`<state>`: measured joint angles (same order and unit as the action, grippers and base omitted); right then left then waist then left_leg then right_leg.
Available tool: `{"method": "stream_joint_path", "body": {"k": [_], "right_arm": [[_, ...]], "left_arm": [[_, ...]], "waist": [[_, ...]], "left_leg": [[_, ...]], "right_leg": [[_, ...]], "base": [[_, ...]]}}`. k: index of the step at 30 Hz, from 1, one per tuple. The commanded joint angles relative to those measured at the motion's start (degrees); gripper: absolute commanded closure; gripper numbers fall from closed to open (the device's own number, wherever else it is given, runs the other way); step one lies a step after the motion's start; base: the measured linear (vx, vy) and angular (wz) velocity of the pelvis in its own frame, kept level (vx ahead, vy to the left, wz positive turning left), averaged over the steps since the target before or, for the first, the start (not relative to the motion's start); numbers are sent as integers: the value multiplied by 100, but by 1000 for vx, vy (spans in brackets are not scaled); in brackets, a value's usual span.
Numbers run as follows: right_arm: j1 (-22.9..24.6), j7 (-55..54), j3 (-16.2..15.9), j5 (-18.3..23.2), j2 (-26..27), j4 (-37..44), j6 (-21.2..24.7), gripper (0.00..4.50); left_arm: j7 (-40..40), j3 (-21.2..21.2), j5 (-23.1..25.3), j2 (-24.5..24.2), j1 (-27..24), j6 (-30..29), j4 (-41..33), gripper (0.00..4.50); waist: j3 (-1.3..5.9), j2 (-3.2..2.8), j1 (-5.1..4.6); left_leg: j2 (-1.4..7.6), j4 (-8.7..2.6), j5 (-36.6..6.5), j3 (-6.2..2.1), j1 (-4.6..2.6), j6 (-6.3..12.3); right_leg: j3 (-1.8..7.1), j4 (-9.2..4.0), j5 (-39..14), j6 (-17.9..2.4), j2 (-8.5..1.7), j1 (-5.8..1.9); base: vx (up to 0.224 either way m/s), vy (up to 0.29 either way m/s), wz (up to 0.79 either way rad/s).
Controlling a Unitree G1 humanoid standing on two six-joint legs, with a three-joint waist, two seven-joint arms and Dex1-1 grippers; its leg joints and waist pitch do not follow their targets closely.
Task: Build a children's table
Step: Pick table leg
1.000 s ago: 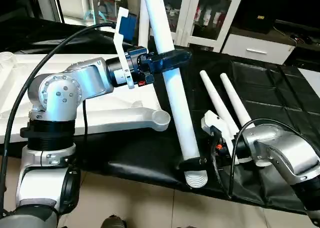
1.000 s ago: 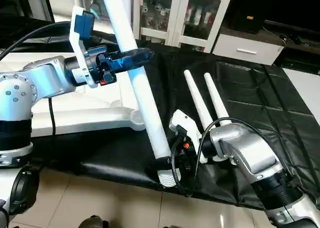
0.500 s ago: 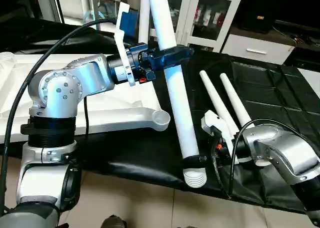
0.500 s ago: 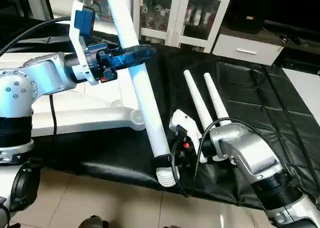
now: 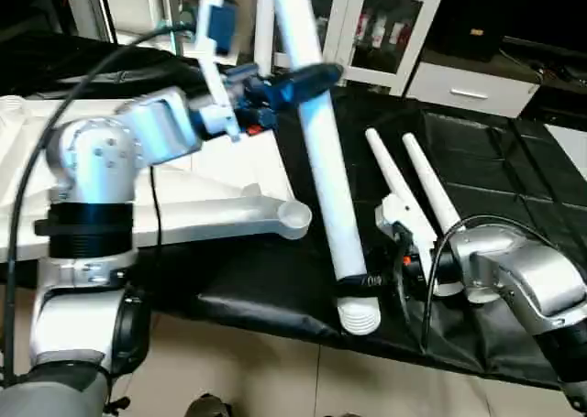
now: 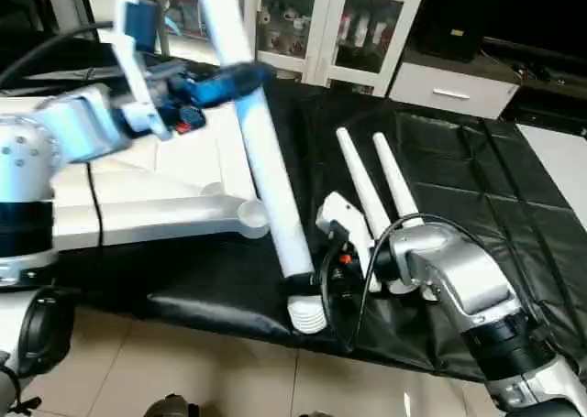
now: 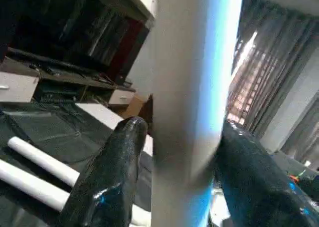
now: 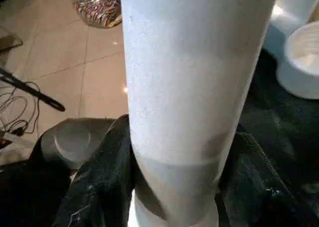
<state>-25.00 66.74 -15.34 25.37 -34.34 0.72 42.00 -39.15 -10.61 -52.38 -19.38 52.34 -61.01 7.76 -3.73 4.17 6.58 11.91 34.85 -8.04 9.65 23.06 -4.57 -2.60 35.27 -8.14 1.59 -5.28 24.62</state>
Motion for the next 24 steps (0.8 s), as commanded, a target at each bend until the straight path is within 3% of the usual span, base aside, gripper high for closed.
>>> {"method": "stream_joint_path", "body": {"k": [1,6,7,8,9,10,11,12,13,16,18,21,24], "right_arm": [[-110,-23,314,157,-36,82,-92,264],[-95,-176,642,297,-63,202,-85,264],[-97,-220,729,318,-63,203,-97,264],[-118,-373,896,300,-39,136,-157,264],[-132,-498,1001,264,-19,76,-208,264],[-168,-1091,1344,75,118,-88,-399,264],[-168,-1091,1344,75,118,-88,-399,264],[-164,-1459,1527,-10,220,-121,-478,264],[-136,-2023,1813,-52,434,-69,-502,264],[148,-2964,2196,-12,991,632,-227,264],[258,-3210,2269,-41,1154,823,-184,264],[689,-4281,2501,-359,1810,1373,-328,264],[899,-4701,2465,-579,2049,1473,-516,264]], "left_arm": [[-13,-7,-85,-30,46,-152,37,160],[4,-46,-125,-57,31,-238,63,122],[16,-57,-128,-67,21,-249,58,113],[51,-70,-98,-98,-42,-234,13,113],[100,-95,-73,-105,-94,-211,-17,93],[211,-84,158,-143,-362,64,-250,85],[211,-84,158,-143,-362,64,-250,79],[324,-29,368,-162,-546,266,-428,75],[513,256,914,-281,-873,678,-745,60],[1249,441,1405,-252,-1535,730,-1362,47],[1482,443,1524,-208,-1697,742,-1513,47],[2599,459,2709,116,-2343,1989,-1843,47],[2900,659,3293,100,-2706,2578,-1854,47]], "waist": [[437,-110,13],[440,-116,25],[441,-171,36],[439,-179,28],[437,-164,21],[437,-151,16],[436,-125,13],[438,-128,5],[432,-145,-16],[451,-158,-41],[457,-148,-49],[439,-167,-58],[448,-187,-77]], "left_leg": [[37,-443,-2524,-22,-196,-371],[35,-445,-2472,-15,-197,-368],[35,-447,-2482,-23,-204,-380],[32,-450,-2503,-25,-198,-383],[31,-449,-2515,-19,-196,-391],[24,-448,-2501,-16,-189,-397],[22,-444,-2474,-11,-189,-392],[23,-447,-2430,-7,-184,-400],[47,-471,-2407,-24,-174,-445],[39,-471,-2351,-11,-199,-449],[36,-471,-2356,-9,-207,-434],[76,-515,-2290,-22,-184,-440],[33,-522,-2440,-26,-196,-480]], "right_leg": [[73,-464,-2268,-895,-163,-245],[74,-448,-2108,-971,-157,-254],[77,-439,-2092,-981,-162,-255],[73,-441,-2077,-988,-157,-259],[72,-454,-2079,-988,-161,-257],[68,-451,-2133,-979,-164,-260],[67,-467,-2200,-954,-167,-254],[68,-470,-2290,-916,-171,-252],[72,-475,-2330,-862,-190,-252],[78,-472,-2376,-706,-157,-236],[74,-476,-2370,-673,-142,-223],[91,-519,-2186,-578,-138,-214],[81,-529,-2437,-326,-111,-207]], "base": [[0,0,0],[0,0,0],[0,0,0],[0,0,0],[0,0,0],[0,0,0],[0,0,0],[0,0,0],[0,0,0],[0,0,0],[0,0,0],[0,0,0],[0,0,0]]}}
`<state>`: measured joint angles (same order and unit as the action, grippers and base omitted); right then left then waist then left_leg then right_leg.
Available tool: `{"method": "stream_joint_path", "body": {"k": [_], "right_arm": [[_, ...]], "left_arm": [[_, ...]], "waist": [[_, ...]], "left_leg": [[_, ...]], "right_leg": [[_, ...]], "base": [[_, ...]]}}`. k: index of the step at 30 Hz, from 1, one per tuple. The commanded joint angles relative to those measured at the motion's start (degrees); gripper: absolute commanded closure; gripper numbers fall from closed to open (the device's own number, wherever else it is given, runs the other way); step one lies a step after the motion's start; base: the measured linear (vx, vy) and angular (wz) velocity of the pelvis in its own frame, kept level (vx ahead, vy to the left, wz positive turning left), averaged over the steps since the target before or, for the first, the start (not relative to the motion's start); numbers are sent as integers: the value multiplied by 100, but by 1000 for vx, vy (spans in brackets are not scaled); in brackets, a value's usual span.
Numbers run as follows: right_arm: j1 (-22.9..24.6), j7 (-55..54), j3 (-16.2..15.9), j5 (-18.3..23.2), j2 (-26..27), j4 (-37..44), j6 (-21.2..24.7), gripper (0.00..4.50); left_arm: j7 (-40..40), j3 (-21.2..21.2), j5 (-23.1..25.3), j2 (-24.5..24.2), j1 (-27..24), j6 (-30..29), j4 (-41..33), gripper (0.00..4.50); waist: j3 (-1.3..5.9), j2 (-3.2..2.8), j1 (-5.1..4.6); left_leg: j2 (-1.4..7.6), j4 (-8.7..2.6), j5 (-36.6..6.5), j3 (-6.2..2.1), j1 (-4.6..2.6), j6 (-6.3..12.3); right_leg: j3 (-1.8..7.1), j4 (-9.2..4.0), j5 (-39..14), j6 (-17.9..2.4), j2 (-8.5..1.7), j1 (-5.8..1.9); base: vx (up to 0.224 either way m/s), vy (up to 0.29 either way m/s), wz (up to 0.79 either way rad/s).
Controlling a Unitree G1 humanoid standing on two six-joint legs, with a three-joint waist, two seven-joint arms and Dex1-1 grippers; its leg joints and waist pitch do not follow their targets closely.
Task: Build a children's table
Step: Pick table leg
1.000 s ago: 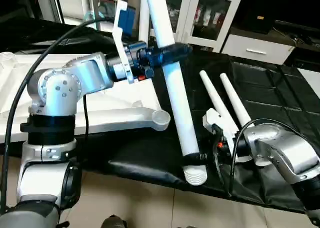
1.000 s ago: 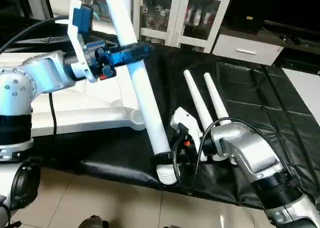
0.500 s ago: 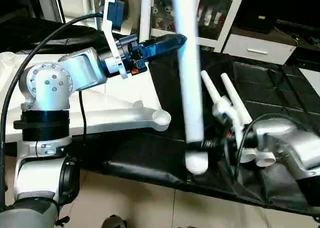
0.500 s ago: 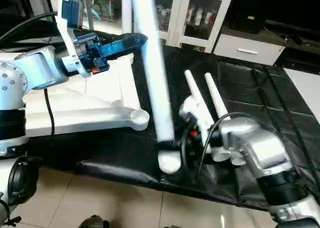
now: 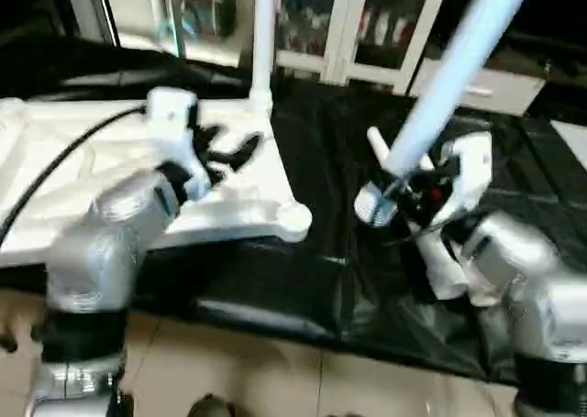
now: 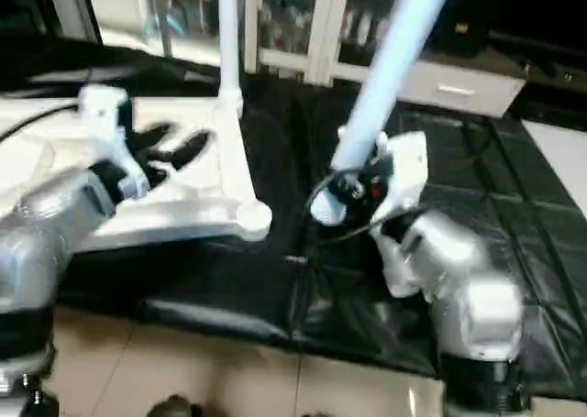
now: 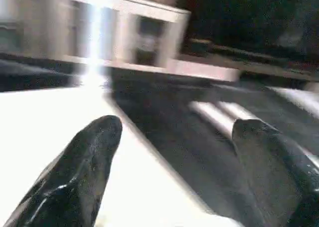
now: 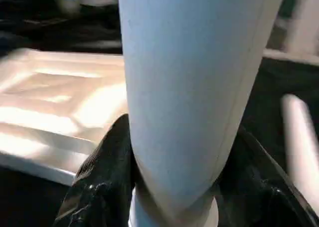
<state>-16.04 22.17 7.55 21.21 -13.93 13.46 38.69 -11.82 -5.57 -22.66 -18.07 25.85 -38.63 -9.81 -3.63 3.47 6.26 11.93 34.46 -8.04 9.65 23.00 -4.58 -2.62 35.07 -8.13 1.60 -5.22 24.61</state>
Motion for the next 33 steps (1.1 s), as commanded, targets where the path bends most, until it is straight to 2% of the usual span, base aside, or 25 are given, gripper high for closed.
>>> {"method": "stream_joint_path", "body": {"k": [1,2,3,4,6,9,10,12,13,14,16,19,20,21,22,23,24,25,26,27,28,29,31,32,33], "right_arm": [[176,-490,170,-332,171,243,-538,264],[264,-624,174,-430,254,270,-741,264],[317,-709,156,-540,275,291,-862,264],[517,-987,47,-969,278,358,-1274,264],[823,-1121,-79,-1348,211,375,-1777,264],[1097,-1305,-149,-1698,194,328,-2133,264],[1218,-1362,-161,-1728,235,301,-2170,264],[1446,-1454,-156,-1629,347,342,-1945,264],[1512,-1499,-156,-1592,391,387,-1819,264],[1563,-1535,-134,-1540,460,423,-1744,264],[1656,-1428,-127,-1397,564,425,-1818,264],[1695,-1335,-182,-1315,627,338,-1976,264],[1674,-1270,-199,-1237,645,310,-1939,264],[1594,-1153,-222,-1115,681,207,-1878,264],[1571,-1120,-236,-1086,692,174,-1866,264],[1560,-1091,-260,-1090,694,166,-1865,264],[1560,-1088,-262,-1091,694,165,-1865,264],[1533,-1081,-295,-1132,694,185,-1921,264],[1479,-1004,-332,-1051,733,251,-1916,264],[1477,-999,-334,-1045,735,254,-1915,264],[1446,-907,-376,-947,753,286,-1886,264],[1424,-801,-431,-852,763,291,-1829,264],[1424,-750,-466,-780,794,211,-1831,264],[1425,-751,-466,-775,799,199,-1835,264],[1435,-769,-453,-759,824,160,-1837,264]], "left_arm": [[220,404,806,-114,-387,967,-103,47],[285,470,955,-113,-563,1152,-121,47],[360,467,1023,-79,-655,1248,-138,47],[748,408,1292,89,-969,1639,-167,47],[933,284,1361,292,-1316,2010,-107,47],[1054,231,1487,419,-1594,2361,-27,47],[1131,149,1476,545,-1703,2492,69,47],[1299,7,1432,804,-1898,2680,232,47],[1377,6,1460,864,-1959,2794,279,47],[1608,87,1682,833,-2005,2808,286,47],[1620,234,1810,771,-2097,2724,184,47],[1174,478,1764,646,-2256,2641,-62,47],[1020,581,1730,618,-2311,2662,-128,47],[765,745,1752,624,-2352,2804,-138,47],[718,783,1784,632,-2357,2862,-127,47],[719,787,1823,671,-2356,2953,-99,47],[719,788,1827,674,-2356,2961,-96,47],[757,795,1857,716,-2327,3015,-66,47],[812,871,1952,719,-2259,3062,-48,47],[814,875,1957,718,-2255,3063,-47,47],[806,962,2010,684,-2218,3073,-65,47],[804,1042,2085,646,-2188,3071,-97,47],[808,1086,2210,615,-2183,3014,-162,47],[810,1086,2223,614,-2184,3007,-168,47],[807,1069,2229,623,-2186,3012,-165,47]], "waist": [[425,-134,-51],[423,-110,-88],[426,-118,-98],[409,-183,-134],[389,-149,-147],[386,-156,-228],[366,-121,-258],[340,-124,-309],[319,-147,-348],[311,-128,-384],[328,-196,-477],[287,-231,-531],[245,-233,-542],[173,-234,-551],[79,-328,-339],[132,-208,-32],[242,22,-53],[118,91,-135],[225,224,-171],[256,95,-77],[261,-61,-89],[329,-159,-136],[309,-159,-176],[287,-189,-199],[259,-177,-225]], "left_leg": [[37,-487,-2555,-35,-195,-482],[22,-494,-2575,-30,-173,-478],[19,-481,-2698,-29,-207,-475],[24,-493,-2832,-45,-199,-497],[20,-486,-2946,-38,-200,-474],[0,-489,-3160,-70,-194,-377],[-2,-484,-3268,-73,-204,-340],[-12,-472,-3393,-85,-223,-299],[-19,-462,-3521,-95,-264,-276],[-19,-461,-3613,-109,-268,-272],[28,-570,-3786,-226,-171,-298],[82,-662,-4223,-287,-193,-316],[123,-722,-4579,-284,-233,-320],[212,-926,-5037,-271,-154,-338],[401,-1499,-5697,-97,364,-367],[363,-1371,-5544,60,516,-186],[196,-793,-4264,323,-97,-19],[-140,855,-2103,-34,-660,-63],[-230,746,-1117,-247,-264,14],[-248,687,-865,-336,-129,9],[0,3,-2121,-402,-293,-459],[66,-269,-2883,-414,-362,-531],[88,-409,-2898,-392,-271,-442],[75,-487,-2902,-375,-240,-368],[54,-504,-3177,-361,-243,-391]], "right_leg": [[85,-568,-2600,-189,-138,-164],[83,-563,-2653,-149,-130,-178],[86,-567,-2776,-112,-115,-143],[90,-589,-2804,-121,-111,-130],[74,-648,-2967,-61,-118,-126],[41,-692,-3332,52,-89,-132],[17,-732,-3461,68,-84,-118],[-26,-797,-3651,76,-84,-103],[-58,-856,-3812,91,-80,-80],[-93,-883,-3886,106,-70,-83],[-178,-834,-3665,72,-114,-259],[-234,-826,-3406,-40,-94,-298],[-289,-817,-3350,-105,-62,-304],[-365,-622,-3152,-185,23,-423],[-347,522,-2434,-321,123,-853],[-243,796,-1902,-272,107,-905],[326,451,-3685,131,1,-328],[620,-1099,-7319,330,-805,630],[868,-960,-7348,261,-632,228],[855,-852,-7025,198,-693,-14],[373,-379,-4630,-263,-312,-68],[259,-175,-2868,-473,-4,-74],[226,-182,-1837,-646,-16,-228],[224,-241,-1742,-712,-72,-297],[216,-346,-2338,-645,-120,-294]], "base": [[0,0,0],[0,0,0],[0,0,0],[0,0,0],[0,0,0],[0,0,0],[0,0,0],[0,0,0],[0,0,0],[0,0,0],[0,0,0],[0,0,0],[0,0,0],[-53,8,-5],[-104,-15,4],[-104,-15,4],[-45,-109,19],[0,-141,17],[0,-141,17],[-44,-52,5],[0,0,0],[0,0,0],[-57,40,8],[-61,54,2],[-43,55,-5]]}}
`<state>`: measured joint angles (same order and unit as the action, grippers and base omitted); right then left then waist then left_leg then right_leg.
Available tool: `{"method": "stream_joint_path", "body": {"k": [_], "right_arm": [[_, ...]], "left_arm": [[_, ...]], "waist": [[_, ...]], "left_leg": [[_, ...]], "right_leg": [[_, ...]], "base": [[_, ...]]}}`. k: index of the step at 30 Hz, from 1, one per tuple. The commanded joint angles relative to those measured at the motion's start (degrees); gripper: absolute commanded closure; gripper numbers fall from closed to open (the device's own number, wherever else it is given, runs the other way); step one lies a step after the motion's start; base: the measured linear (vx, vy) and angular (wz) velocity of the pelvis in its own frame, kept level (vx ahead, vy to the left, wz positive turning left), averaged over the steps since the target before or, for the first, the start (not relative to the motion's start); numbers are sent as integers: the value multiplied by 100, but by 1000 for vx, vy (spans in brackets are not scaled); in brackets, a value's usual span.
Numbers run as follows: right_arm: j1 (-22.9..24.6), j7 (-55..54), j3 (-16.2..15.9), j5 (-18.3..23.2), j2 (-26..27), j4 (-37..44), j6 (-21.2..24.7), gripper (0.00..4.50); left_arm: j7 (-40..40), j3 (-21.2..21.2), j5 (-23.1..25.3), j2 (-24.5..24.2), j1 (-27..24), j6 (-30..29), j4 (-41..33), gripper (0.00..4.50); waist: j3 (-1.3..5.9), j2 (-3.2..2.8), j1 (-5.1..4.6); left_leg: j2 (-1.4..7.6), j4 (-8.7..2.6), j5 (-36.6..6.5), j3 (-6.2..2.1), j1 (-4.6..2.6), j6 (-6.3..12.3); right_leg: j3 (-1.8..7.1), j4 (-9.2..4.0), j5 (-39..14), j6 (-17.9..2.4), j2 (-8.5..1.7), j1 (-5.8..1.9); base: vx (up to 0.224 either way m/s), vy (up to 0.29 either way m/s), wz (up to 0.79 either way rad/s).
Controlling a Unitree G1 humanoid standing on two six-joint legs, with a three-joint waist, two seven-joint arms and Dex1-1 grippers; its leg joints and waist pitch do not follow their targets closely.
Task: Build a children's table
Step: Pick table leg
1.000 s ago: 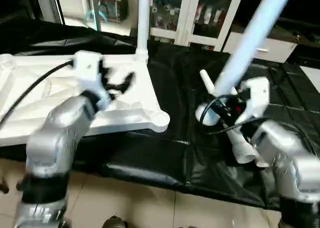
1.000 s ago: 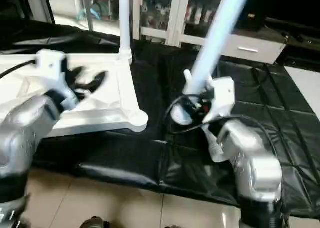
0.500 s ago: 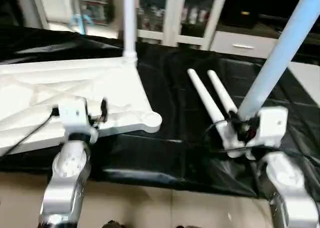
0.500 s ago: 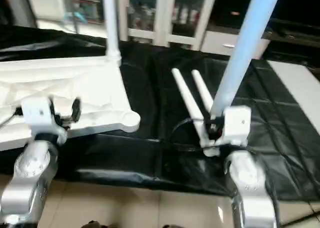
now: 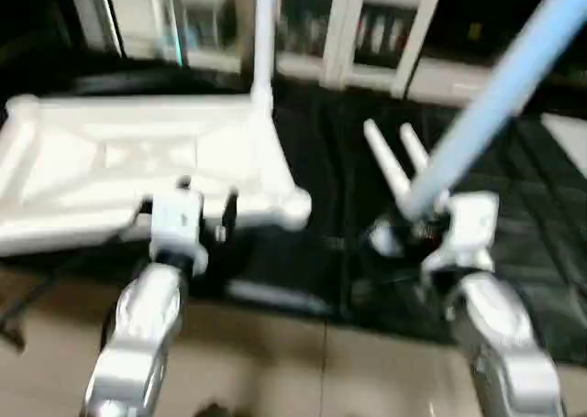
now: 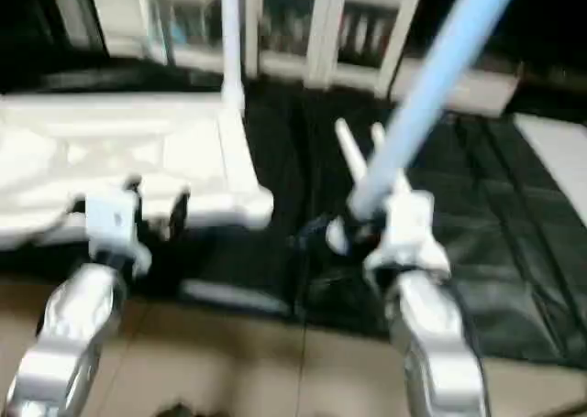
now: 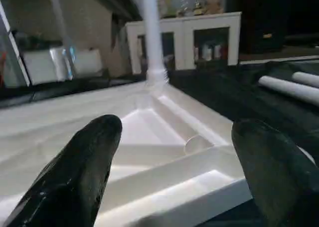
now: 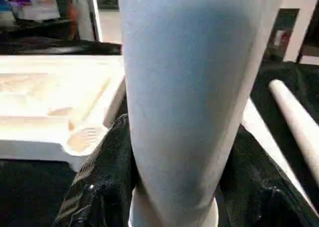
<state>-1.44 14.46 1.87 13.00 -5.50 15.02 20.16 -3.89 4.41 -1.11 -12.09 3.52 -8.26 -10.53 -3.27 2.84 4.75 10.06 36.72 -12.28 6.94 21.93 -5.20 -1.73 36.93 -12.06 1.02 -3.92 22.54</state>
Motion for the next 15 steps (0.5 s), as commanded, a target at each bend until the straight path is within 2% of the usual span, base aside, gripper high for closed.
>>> {"method": "stream_joint_path", "body": {"k": [1,2,3,5,6,7,8,10,12,13,14,15], "right_arm": [[17,-31,143,61,36,-65,-59,264],[78,-78,151,3,67,-115,-179,264],[107,-108,144,-33,67,-143,-256,264],[176,-230,159,-124,88,-173,-311,264],[178,-232,161,-125,90,-174,-310,264],[265,-280,186,-137,125,-129,-328,264],[306,-297,199,-132,134,-108,-334,264],[346,-331,219,-113,152,-85,-317,264],[361,-376,245,-101,155,-119,-310,264],[338,-404,275,-106,149,-236,-305,264],[333,-410,278,-109,147,-254,-303,264],[302,-424,283,-118,149,-328,-317,264]], "left_arm": [[-49,39,19,33,40,33,-43,47],[-76,20,16,18,37,101,14,47],[-104,8,54,8,37,155,58,47],[-55,-64,80,51,57,187,192,47],[-52,-67,81,53,58,187,197,47],[-68,-57,74,36,109,200,280,47],[-70,-42,90,25,136,184,309,47],[-67,-33,114,8,172,141,341,47],[-85,-37,122,13,241,125,385,47],[-100,-17,143,30,335,152,450,47],[-102,-12,149,32,348,157,460,47],[-106,14,184,33,395,169,504,47]], "waist": [[220,-97,-88],[211,-90,-102],[211,-85,-118],[237,-107,-137],[240,-92,-157],[245,-124,-174],[226,-107,-191],[216,-101,-185],[210,-59,-203],[205,-59,-195],[197,-33,-192],[196,-20,-178]], "left_leg": [[220,-719,-2832,-81,-128,-351],[194,-705,-2975,-80,-130,-383],[195,-711,-2991,-83,-124,-380],[197,-725,-2877,-76,-131,-368],[194,-748,-2762,-71,-127,-339],[195,-773,-2649,-68,-108,-314],[195,-778,-2667,-53,-95,-307],[191,-765,-2747,-45,-126,-296],[193,-757,-2768,-53,-120,-271],[186,-749,-2779,-52,-127,-264],[176,-739,-2793,-37,-127,-225],[147,-691,-2740,-7,-139,-91]], "right_leg": [[131,-578,-2221,-528,-273,-85],[114,-683,-2833,-360,-341,-57],[98,-716,-2964,-306,-362,-65],[91,-768,-2923,-250,-378,-83],[81,-770,-2782,-264,-370,-103],[82,-765,-2617,-293,-366,-123],[86,-791,-2658,-279,-362,-104],[89,-817,-2852,-264,-374,-71],[77,-840,-3087,-221,-389,-72],[72,-854,-3206,-192,-395,-59],[78,-877,-3323,-170,-417,-48],[94,-933,-3665,-152,-508,-38]], "base": [[0,0,0],[0,0,0],[0,0,0],[0,0,0],[0,0,0],[0,0,0],[0,0,0],[0,0,0],[0,0,0],[0,0,0],[0,0,0],[0,0,0]]}}
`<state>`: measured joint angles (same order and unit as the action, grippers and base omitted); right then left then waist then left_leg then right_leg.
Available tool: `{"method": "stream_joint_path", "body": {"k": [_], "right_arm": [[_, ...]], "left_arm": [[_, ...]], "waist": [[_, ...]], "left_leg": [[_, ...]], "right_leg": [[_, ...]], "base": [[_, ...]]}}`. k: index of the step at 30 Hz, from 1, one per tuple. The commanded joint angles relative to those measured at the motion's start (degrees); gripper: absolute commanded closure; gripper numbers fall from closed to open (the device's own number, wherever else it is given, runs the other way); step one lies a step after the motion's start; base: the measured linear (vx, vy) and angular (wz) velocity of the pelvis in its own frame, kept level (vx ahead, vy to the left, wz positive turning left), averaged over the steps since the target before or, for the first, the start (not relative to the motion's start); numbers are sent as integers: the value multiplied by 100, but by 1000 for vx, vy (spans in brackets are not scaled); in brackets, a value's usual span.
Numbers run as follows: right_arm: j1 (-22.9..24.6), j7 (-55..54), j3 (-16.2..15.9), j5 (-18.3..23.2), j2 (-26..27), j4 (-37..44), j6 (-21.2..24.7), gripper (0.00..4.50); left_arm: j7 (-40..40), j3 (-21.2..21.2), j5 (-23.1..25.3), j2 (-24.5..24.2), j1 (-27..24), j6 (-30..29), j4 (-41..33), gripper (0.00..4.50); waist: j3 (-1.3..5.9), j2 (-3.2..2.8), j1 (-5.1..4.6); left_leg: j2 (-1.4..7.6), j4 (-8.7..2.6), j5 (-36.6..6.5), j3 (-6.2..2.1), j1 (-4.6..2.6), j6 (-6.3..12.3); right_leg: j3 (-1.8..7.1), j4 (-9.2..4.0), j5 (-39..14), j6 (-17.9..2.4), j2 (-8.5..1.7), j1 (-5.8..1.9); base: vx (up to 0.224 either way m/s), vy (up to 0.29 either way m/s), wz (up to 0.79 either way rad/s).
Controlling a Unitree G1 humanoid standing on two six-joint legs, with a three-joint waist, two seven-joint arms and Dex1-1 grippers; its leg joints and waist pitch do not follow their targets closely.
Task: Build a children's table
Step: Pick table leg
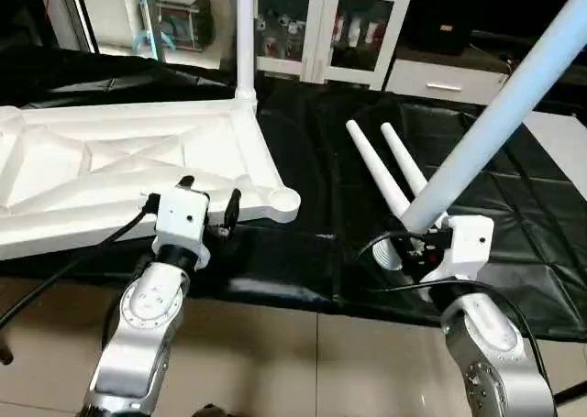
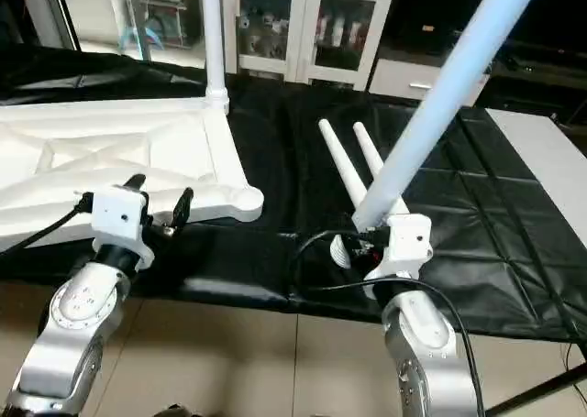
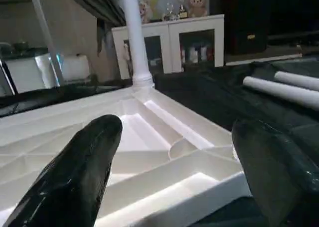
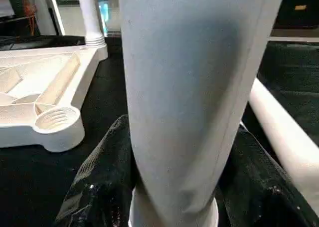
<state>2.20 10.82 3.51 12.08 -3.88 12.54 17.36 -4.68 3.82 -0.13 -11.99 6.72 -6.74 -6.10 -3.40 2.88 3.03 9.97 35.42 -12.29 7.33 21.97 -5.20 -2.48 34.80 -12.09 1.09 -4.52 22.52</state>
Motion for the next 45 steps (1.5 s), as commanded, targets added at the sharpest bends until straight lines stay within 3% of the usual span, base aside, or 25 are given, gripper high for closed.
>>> {"method": "stream_joint_path", "body": {"k": [1,5,7,9,10,11,12,13,14,16,17,18,19,20,21,22,26,29,31,33,35,38,42,43,45], "right_arm": [[-112,-86,109,-14,-16,-167,-57,264],[-163,-80,85,2,13,-201,-36,264],[-177,-71,61,9,23,-195,-11,264],[-166,-30,10,-5,-21,-185,14,264],[-156,9,-23,-13,-50,-189,0,264],[-159,12,-28,-11,-53,-196,-6,264],[-168,20,-32,-13,-61,-213,-6,264],[-184,32,-40,-18,-75,-240,-5,264],[-201,36,-44,-24,-81,-257,-4,264],[-230,31,-36,-24,-82,-279,2,264],[-251,35,-24,-20,-89,-290,10,264],[-261,35,-20,-20,-93,-294,14,264],[-287,59,-14,-25,-129,-303,15,264],[-300,72,-18,-26,-152,-309,10,264],[-314,59,-24,-75,-195,-315,-7,264],[-326,46,-28,-111,-224,-322,-18,264],[-361,50,48,-103,-365,-287,15,264],[-371,62,73,-123,-401,-266,17,264],[-425,54,137,-106,-462,-263,64,264],[-464,47,158,-99,-502,-282,77,264],[-484,44,165,-100,-524,-281,87,264],[-516,2,162,-64,-512,-298,186,264],[-550,3,155,-72,-531,-328,195,264],[-574,3,158,-58,-539,-313,194,264],[-588,6,161,-45,-533,-291,184,264]], "left_arm": [[-40,113,148,30,112,40,106,47],[-89,131,148,34,113,51,119,47],[-103,107,139,20,128,41,135,47],[-117,90,141,11,146,35,160,47],[-134,91,149,-2,160,31,181,47],[-142,90,151,-3,165,33,189,47],[-146,88,155,-2,170,33,192,47],[-153,85,162,1,177,32,197,47],[-161,79,159,3,185,29,202,47],[-163,74,166,2,199,20,210,47],[-158,60,156,15,208,19,216,47],[-153,55,155,18,213,19,220,47],[-89,33,187,32,215,49,217,47],[-46,26,209,32,218,74,220,47],[-31,21,208,33,222,54,219,47],[-27,18,205,33,229,34,223,47],[-93,-4,115,152,174,31,181,47],[-35,-79,20,235,178,-113,163,47],[-34,-99,-1,245,206,-63,171,47],[-18,-91,50,248,244,-85,189,47],[-40,-80,48,260,264,-23,207,47],[-24,-76,135,259,281,-191,191,47],[-121,-107,50,242,308,-130,201,47],[-176,-122,-1,239,309,-47,170,47],[-214,-128,-32,239,286,-42,139,47]], "waist": [[204,-16,15],[229,36,176],[183,-151,117],[132,-317,-139],[124,-474,219],[140,-324,437],[264,-132,488],[349,498,443],[380,35,737],[220,97,944],[247,88,952],[356,-61,900],[520,-215,644],[647,-292,456],[616,-312,469],[501,-353,569],[431,-302,319],[423,-296,191],[381,-74,202],[351,7,316],[289,-112,197],[287,-164,66],[257,-119,1],[248,-25,52],[328,-141,15]], "left_leg": [[128,-486,-2521,-20,-129,104],[197,-150,-1310,-64,0,709],[215,-417,-1939,-51,-162,769],[161,-993,-3564,122,-97,453],[141,-1467,-5227,920,159,-120],[440,-1553,-5306,1050,243,-446],[536,-1313,-4276,1121,21,-578],[258,603,-1668,524,-454,-284],[-47,701,-927,99,-265,110],[-183,637,-808,-437,318,249],[-128,564,-987,-433,145,297],[-62,5,-778,-282,-228,575],[114,-295,552,-524,-707,1894],[247,-217,1657,-721,-1030,2700],[324,-206,2569,-749,-855,3122],[379,-333,3625,-398,-199,2604],[833,-690,60,-714,-266,221],[652,-747,-541,-681,-280,682],[114,-375,-901,-320,31,850],[74,-190,-829,-238,1,692],[334,-525,-1270,-286,-40,463],[379,-634,-2282,-337,-97,113],[248,-392,-2750,238,-580,-590],[200,-607,-2654,20,-194,-271],[315,-706,-2618,-60,-221,-78]], "right_leg": [[202,-810,-4100,-122,-586,-56],[500,-1092,-4794,-31,-1276,-269],[93,-1004,-4069,-249,-936,-275],[-503,-476,-3037,-177,-182,-294],[-946,920,-977,-474,244,-423],[-716,1145,-1516,-410,58,-634],[-271,944,-2476,-312,-145,-603],[557,-554,-5675,468,-1078,301],[1216,-696,-5414,378,-1257,29],[1476,-487,-2394,-528,-889,-565],[1554,-432,-1590,-813,-702,-451],[1277,-241,-438,-944,-97,-318],[496,547,297,-628,415,228],[233,834,-182,-431,348,582],[101,943,-572,-241,244,566],[-118,948,-348,32,210,357],[40,454,-376,-577,-19,149],[48,457,-411,-123,-19,124],[437,-279,156,-583,-722,-240],[596,-470,-616,-435,-1054,-311],[342,-408,-1800,-765,-589,-223],[275,-346,-1549,-896,-515,-205],[449,-661,-2422,-32,-58,269],[358,-461,-2201,-113,-250,-101],[375,-416,-1871,-302,-386,-175]], "base": [[0,0,0],[-15,54,-6],[-32,165,-16],[-65,185,-11],[-111,165,3],[-111,165,3],[0,0,0],[65,-27,-4],[65,-27,-4],[78,152,-26],[33,204,-23],[-40,257,6],[-60,272,-4],[-60,272,-4],[-54,257,1],[-46,249,3],[-49,173,8],[-65,57,14],[-75,-49,-2],[-81,-57,-6],[-73,-35,-4],[-19,-4,-3],[-23,18,-27],[24,41,-47],[29,41,-38]]}}
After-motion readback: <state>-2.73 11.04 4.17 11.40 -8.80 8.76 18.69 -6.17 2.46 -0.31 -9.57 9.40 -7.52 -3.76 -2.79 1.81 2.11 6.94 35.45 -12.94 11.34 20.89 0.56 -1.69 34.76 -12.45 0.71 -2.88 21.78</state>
